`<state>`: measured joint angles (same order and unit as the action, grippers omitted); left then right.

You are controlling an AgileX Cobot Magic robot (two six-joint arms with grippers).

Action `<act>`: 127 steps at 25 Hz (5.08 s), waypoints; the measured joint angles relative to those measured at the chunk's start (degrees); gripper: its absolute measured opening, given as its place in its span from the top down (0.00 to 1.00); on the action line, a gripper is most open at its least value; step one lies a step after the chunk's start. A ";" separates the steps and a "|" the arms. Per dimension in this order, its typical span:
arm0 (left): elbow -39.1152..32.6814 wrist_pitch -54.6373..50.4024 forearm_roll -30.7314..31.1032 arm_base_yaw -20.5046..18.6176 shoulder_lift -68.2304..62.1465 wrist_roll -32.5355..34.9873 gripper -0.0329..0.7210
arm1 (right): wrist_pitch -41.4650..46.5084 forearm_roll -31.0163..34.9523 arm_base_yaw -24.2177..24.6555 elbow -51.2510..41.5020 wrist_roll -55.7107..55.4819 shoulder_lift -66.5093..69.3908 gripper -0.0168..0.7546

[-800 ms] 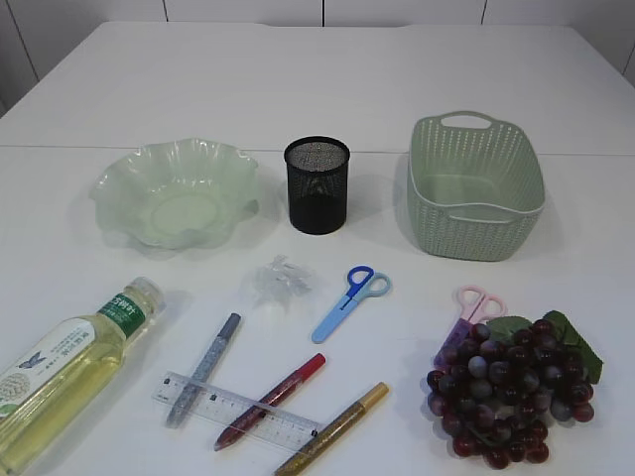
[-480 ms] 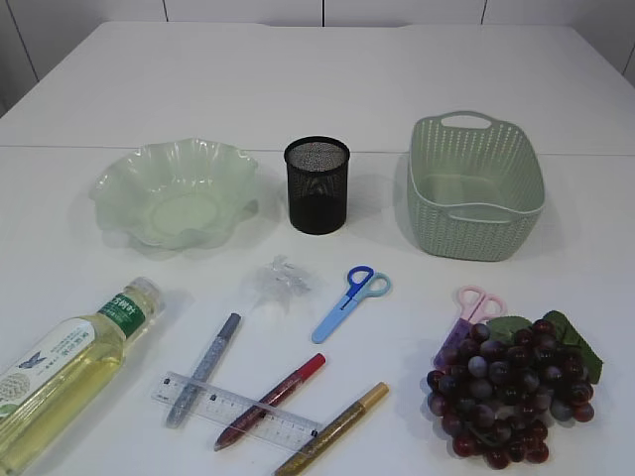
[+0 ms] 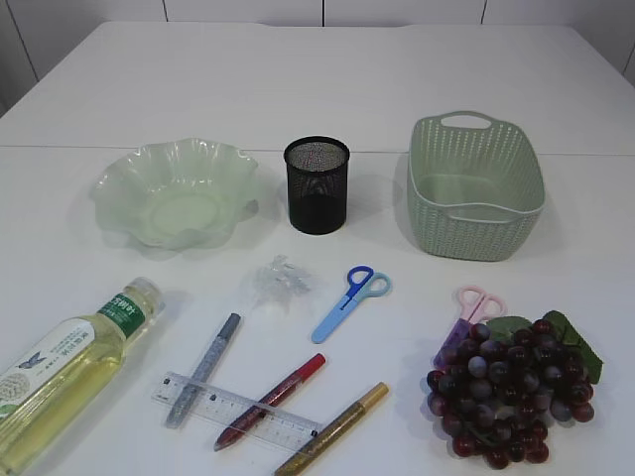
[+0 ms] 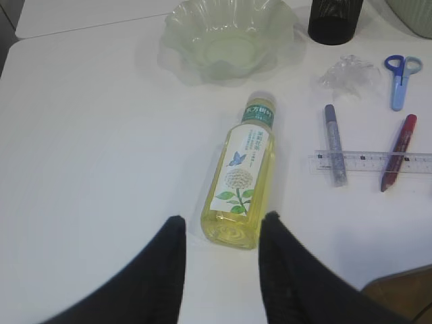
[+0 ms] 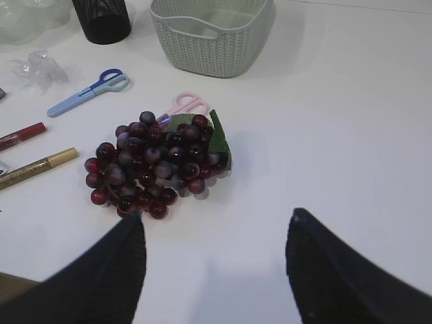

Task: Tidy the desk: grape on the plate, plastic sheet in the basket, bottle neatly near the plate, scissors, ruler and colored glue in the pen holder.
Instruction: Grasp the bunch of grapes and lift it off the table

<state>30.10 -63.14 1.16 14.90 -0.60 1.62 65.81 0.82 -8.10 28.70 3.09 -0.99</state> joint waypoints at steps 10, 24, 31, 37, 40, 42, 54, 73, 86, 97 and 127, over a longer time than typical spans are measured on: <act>0.00 0.00 0.00 0.00 0.00 0.00 0.61 | 0.00 0.16 0.00 0.00 -0.13 0.00 0.32; 8.41 -1.95 -1.51 0.00 -8.46 0.00 0.61 | 2.29 4.84 0.00 3.02 -15.72 14.30 0.32; 8.67 -2.10 -7.11 0.00 -15.53 0.00 0.61 | -2.54 10.14 0.00 5.60 -17.67 21.96 0.35; 12.91 -1.70 -10.05 0.00 -22.09 0.00 0.56 | -5.28 13.43 0.00 5.72 -18.26 23.55 0.37; 16.32 -1.70 -10.30 0.00 -26.44 0.14 0.51 | -5.28 14.93 0.00 5.94 -18.63 27.56 0.38; 18.23 -1.80 -10.38 0.00 -29.08 1.18 0.50 | -5.28 15.44 0.00 6.76 -18.86 31.06 0.39; 22.96 -2.17 -10.85 0.00 -44.03 4.58 0.40 | -6.96 18.81 0.00 16.13 -20.10 57.15 0.39; 22.96 -2.06 -11.33 0.00 -47.46 5.43 0.37 | -9.50 22.35 0.00 22.01 -33.87 85.61 0.34; 22.96 -2.17 -11.47 0.00 -47.46 5.52 0.37 | -14.78 21.49 0.00 22.36 -47.05 90.95 0.33; 22.96 -2.75 -11.51 0.00 -47.46 5.52 0.37 | -13.64 16.78 0.00 22.36 -54.58 93.28 0.30; 22.96 -3.55 -11.60 0.00 -47.46 5.52 0.37 | -22.25 18.04 0.00 23.07 -53.07 103.56 0.23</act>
<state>53.06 -66.69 -10.43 14.90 -48.06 7.14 43.56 18.86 -8.10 51.77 -49.98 102.57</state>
